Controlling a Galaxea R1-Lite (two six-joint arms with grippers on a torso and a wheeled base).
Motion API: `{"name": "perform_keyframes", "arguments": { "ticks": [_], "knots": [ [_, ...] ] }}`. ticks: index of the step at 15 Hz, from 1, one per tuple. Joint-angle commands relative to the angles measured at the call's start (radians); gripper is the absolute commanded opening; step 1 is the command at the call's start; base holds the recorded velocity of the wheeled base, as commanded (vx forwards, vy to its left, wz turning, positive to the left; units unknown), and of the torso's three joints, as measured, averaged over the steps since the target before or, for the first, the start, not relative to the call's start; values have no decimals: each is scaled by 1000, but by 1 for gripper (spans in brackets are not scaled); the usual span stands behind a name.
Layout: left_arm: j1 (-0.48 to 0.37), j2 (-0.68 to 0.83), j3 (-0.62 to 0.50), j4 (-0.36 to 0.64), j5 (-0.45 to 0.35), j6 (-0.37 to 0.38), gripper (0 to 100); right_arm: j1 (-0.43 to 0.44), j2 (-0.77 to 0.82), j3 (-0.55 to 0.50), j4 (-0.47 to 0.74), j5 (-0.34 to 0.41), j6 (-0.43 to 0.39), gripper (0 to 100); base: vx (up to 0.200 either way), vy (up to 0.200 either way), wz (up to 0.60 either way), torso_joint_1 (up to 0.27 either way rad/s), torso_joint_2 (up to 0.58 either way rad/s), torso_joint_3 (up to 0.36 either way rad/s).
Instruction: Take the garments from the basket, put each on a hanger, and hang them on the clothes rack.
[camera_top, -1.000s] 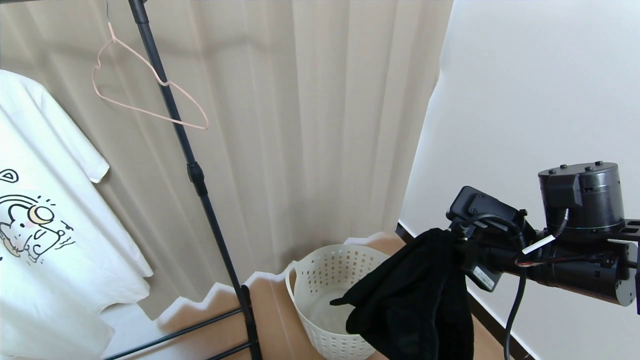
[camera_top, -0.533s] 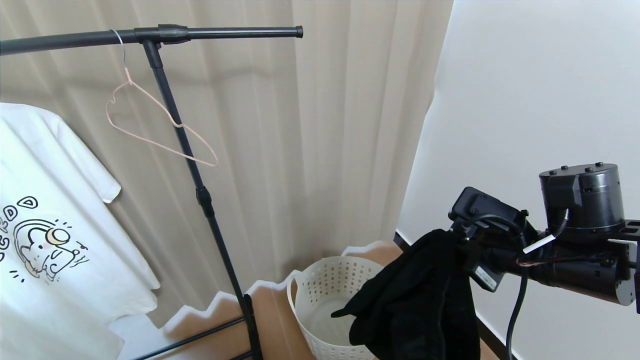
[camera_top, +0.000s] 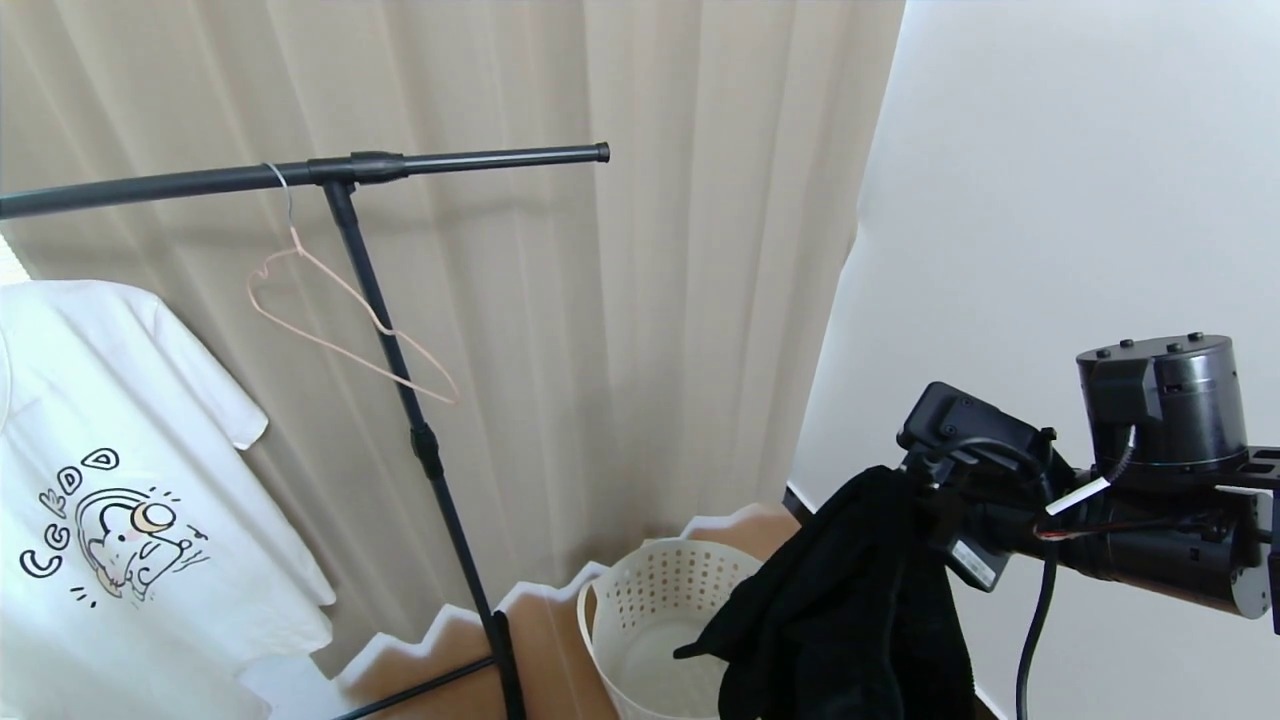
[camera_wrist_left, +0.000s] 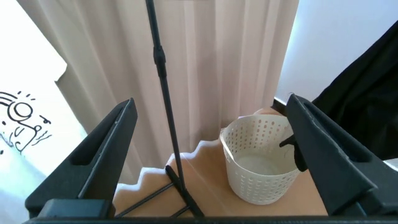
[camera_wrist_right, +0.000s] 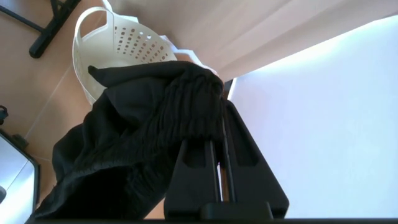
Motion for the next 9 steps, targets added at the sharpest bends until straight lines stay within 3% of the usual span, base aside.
{"name": "perform_keyframes", "arguments": {
  "ticks": [1,9],
  "knots": [
    [-1,1,0,-1,0,0,100,0,-3,3,0,0,0,0,0,0,0,237,-569,-276],
    [1,1,0,-1,3,-2,100,0,-3,7,0,0,0,0,0,0,0,228,-523,-216]
  ]
}}
